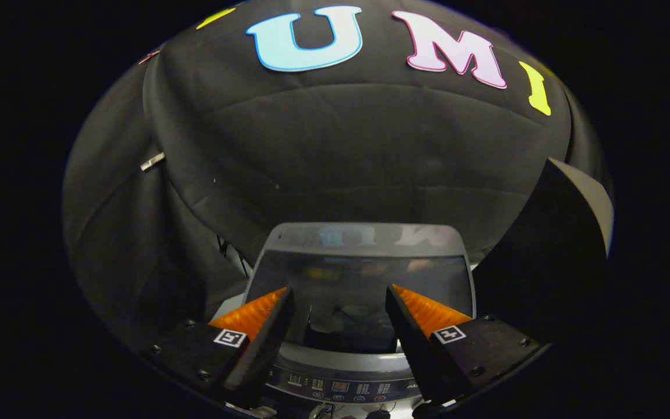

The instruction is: Put the clothes into the washing machine and then close the washing machine lid.

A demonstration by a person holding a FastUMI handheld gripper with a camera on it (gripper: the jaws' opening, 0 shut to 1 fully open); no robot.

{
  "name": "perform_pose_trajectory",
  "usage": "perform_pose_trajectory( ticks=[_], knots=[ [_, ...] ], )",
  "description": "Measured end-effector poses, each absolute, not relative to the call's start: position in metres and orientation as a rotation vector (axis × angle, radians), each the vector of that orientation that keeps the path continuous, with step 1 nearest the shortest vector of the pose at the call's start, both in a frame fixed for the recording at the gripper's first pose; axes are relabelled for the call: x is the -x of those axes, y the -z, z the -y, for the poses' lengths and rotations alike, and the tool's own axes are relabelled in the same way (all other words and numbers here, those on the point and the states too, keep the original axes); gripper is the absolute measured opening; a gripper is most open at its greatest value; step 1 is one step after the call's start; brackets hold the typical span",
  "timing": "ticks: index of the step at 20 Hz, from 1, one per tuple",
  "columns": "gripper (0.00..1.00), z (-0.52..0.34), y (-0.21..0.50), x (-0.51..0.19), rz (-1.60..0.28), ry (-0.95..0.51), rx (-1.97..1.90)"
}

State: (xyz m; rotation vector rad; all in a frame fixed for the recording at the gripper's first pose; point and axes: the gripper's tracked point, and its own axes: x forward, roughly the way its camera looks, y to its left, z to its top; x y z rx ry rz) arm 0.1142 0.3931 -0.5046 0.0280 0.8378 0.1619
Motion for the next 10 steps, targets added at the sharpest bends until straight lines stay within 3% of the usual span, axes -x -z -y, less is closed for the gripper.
perform_pose_trajectory(
  ticks=[6, 10],
  knots=[
    [1.0, -0.38, 0.566, -0.082, -0.95, -0.148, -0.009],
    [1.0, -0.376, 0.562, -0.08, -0.964, -0.157, -0.011]
  ],
)
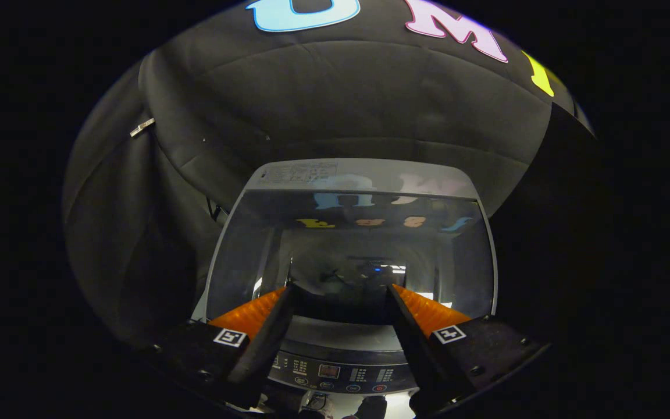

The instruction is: Put the clothes into the washing machine and then close the washing machine lid.

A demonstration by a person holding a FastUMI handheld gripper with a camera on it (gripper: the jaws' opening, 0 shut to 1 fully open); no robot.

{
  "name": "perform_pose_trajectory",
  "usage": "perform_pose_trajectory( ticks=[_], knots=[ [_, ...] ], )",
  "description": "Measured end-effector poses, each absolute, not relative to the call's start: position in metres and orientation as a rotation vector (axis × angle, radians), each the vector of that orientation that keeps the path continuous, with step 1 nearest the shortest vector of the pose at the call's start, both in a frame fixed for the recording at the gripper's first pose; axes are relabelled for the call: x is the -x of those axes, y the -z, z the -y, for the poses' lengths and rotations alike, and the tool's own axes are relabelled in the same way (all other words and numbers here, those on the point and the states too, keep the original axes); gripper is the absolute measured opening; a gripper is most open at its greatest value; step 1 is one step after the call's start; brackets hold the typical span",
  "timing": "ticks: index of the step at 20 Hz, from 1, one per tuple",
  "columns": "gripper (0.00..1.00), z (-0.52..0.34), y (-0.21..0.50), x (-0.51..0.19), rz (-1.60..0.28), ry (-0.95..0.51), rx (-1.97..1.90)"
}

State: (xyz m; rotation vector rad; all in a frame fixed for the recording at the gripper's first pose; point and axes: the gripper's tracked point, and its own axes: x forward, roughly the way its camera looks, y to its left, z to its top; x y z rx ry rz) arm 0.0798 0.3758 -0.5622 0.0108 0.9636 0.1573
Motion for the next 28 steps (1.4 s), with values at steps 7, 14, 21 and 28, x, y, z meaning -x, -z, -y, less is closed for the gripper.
perform_pose_trajectory(
  ticks=[7, 14, 21, 28],
  knots=[
    [1.0, -0.376, 0.435, -0.093, -0.763, -0.215, -0.06],
    [1.0, -0.324, 0.269, -0.086, -0.485, -0.233, -0.11],
    [0.99, -0.214, 0.15, -0.055, -0.274, -0.217, -0.099],
    [0.99, -0.088, 0.095, -0.035, -0.197, -0.16, -0.093]
  ],
)
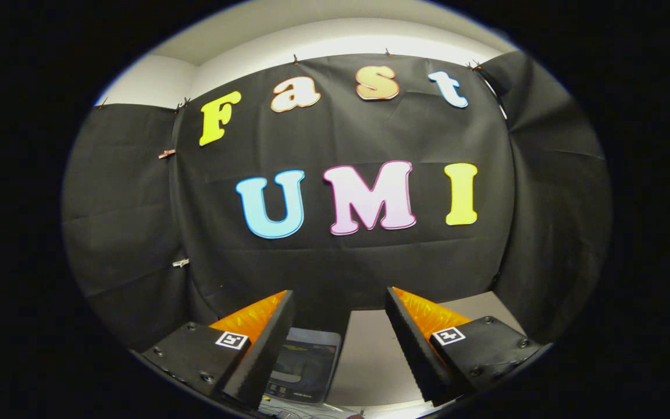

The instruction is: Put the clothes into the washing machine and then close the washing machine lid.

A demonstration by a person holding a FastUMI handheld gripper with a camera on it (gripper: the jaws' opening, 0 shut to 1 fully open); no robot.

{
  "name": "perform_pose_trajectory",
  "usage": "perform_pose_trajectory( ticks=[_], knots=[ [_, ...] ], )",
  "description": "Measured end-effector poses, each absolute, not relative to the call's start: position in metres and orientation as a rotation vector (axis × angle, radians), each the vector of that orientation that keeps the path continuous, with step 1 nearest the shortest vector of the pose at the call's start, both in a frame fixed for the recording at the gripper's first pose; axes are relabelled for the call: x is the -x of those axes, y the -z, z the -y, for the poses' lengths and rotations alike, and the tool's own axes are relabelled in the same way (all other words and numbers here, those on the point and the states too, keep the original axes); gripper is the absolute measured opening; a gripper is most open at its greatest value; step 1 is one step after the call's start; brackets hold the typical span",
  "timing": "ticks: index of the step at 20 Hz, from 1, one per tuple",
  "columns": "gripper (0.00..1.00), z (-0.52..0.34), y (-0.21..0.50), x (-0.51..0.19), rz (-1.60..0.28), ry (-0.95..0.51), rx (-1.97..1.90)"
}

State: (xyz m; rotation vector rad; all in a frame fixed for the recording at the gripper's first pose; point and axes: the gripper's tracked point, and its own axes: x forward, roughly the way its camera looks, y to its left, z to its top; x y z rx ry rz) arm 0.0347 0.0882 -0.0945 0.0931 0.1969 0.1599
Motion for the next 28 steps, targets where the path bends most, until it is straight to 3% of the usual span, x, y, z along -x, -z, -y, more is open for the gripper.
perform_pose_trajectory(
  ticks=[8, 28],
  knots=[
    [0.98, 0.011, 0.046, -0.029, -0.039, -0.076, -0.024],
    [0.98, 0.043, 0.052, -0.042, -0.05, -0.021, -0.034]
  ],
)
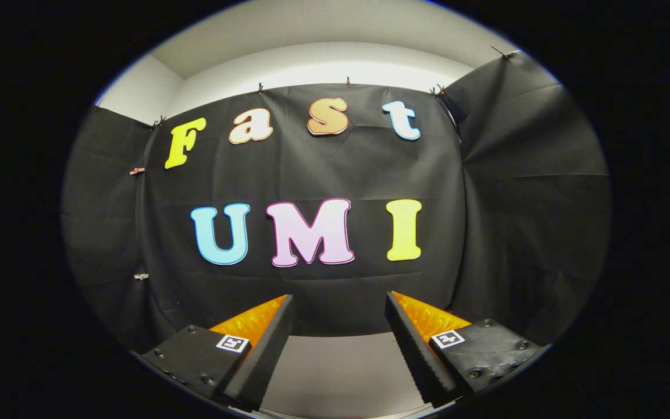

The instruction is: Put the clothes into the washing machine and then close the washing machine lid.

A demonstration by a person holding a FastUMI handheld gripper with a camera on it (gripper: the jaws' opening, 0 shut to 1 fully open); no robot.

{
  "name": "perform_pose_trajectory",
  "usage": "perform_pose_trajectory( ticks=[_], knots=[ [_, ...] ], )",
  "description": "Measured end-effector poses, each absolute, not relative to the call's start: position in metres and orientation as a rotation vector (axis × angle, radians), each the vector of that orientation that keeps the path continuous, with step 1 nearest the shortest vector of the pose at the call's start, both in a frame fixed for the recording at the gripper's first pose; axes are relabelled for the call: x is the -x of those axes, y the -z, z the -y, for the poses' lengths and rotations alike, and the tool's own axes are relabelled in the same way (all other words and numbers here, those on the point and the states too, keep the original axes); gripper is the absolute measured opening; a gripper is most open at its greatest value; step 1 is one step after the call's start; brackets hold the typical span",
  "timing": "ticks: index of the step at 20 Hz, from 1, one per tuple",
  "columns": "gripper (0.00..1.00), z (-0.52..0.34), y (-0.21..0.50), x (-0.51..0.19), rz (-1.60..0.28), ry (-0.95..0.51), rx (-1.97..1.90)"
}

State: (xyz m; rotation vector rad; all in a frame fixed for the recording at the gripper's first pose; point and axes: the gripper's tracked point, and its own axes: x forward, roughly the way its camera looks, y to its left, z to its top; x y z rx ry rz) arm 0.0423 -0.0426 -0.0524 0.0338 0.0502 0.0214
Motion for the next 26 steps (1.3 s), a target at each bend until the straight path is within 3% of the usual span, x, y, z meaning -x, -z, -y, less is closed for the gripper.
perform_pose_trajectory(
  ticks=[26],
  knots=[
    [0.98, 0.031, 0.059, -0.04, -0.072, -0.037, 0.001]
  ],
)
